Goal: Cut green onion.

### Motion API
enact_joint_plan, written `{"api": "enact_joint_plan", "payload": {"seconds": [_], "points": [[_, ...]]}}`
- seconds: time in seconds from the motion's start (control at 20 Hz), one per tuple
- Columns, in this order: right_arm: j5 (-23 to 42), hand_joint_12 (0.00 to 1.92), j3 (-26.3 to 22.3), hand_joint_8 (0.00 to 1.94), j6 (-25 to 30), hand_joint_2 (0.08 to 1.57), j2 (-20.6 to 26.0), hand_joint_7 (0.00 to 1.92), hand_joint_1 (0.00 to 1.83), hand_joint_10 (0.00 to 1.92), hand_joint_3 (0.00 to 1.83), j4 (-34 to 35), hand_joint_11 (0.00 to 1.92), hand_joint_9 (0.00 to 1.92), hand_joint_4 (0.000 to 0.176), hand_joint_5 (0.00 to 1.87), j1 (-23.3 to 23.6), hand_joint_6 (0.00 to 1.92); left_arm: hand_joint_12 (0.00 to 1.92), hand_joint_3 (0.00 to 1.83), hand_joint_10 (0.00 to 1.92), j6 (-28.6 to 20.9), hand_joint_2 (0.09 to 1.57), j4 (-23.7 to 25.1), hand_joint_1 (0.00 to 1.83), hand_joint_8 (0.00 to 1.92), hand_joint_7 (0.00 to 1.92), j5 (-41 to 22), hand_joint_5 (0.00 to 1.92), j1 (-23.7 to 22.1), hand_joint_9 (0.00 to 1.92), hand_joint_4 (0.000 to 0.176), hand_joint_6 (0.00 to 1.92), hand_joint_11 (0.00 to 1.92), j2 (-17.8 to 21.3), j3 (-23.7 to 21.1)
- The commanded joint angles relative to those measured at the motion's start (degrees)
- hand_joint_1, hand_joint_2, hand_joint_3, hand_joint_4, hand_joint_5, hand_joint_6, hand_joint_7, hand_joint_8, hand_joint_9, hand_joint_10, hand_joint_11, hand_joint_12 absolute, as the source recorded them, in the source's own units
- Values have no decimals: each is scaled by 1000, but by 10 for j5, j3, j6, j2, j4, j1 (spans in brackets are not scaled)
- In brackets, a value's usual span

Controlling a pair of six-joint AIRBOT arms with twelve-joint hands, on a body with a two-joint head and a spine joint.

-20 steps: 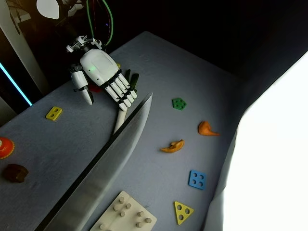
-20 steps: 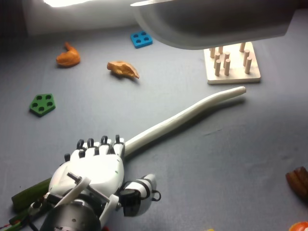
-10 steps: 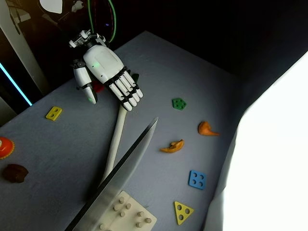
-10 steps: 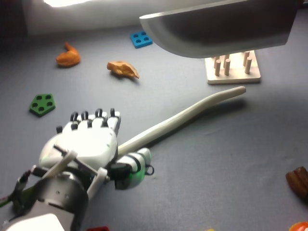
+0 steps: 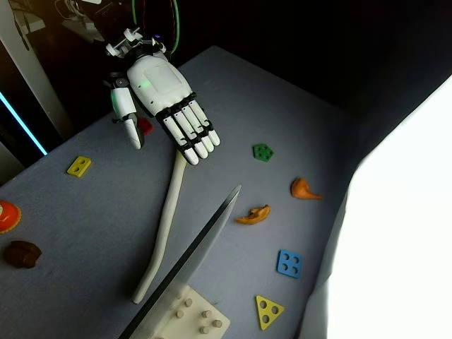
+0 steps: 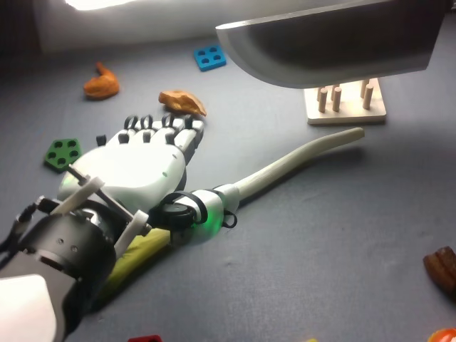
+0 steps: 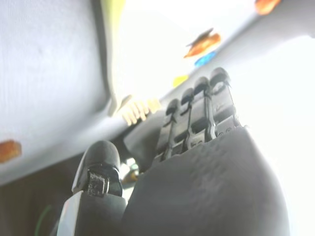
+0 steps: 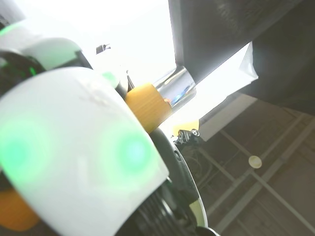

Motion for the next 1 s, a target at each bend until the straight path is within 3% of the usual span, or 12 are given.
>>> {"api": "enact_joint_plan", "payload": {"seconds": [0.0,0.3,0.65,0.8,0.95], "points": [[77,1921,7,1941,8,894,5,1601,1547,1921,650,18,1735,1693,176,1430,2,1921,0,1,0,0,1399,51,0,0,0,1,0,-9,0,0,0,0,6,2],[77,1921,19,1941,14,899,0,1588,1550,1921,641,18,1723,1679,176,1410,-7,1921,0,0,0,12,1395,58,0,0,0,-83,0,-39,0,0,0,0,16,6],[77,1921,43,1941,21,935,-13,1585,1551,1921,582,18,1727,1677,176,1421,-14,1921,0,3,0,38,1403,38,0,0,0,-120,0,-67,0,0,0,0,25,1],[77,1921,43,1941,23,928,-13,1588,1537,1921,583,19,1740,1690,176,1410,-14,1921,0,0,0,86,1397,3,0,0,0,-131,3,-84,0,0,1,0,38,1],[75,1921,43,1941,23,926,-13,1585,1529,1921,583,21,1749,1696,176,1411,-16,1921,0,0,0,86,1394,2,0,0,0,-142,9,-91,0,0,4,0,40,6]]}}
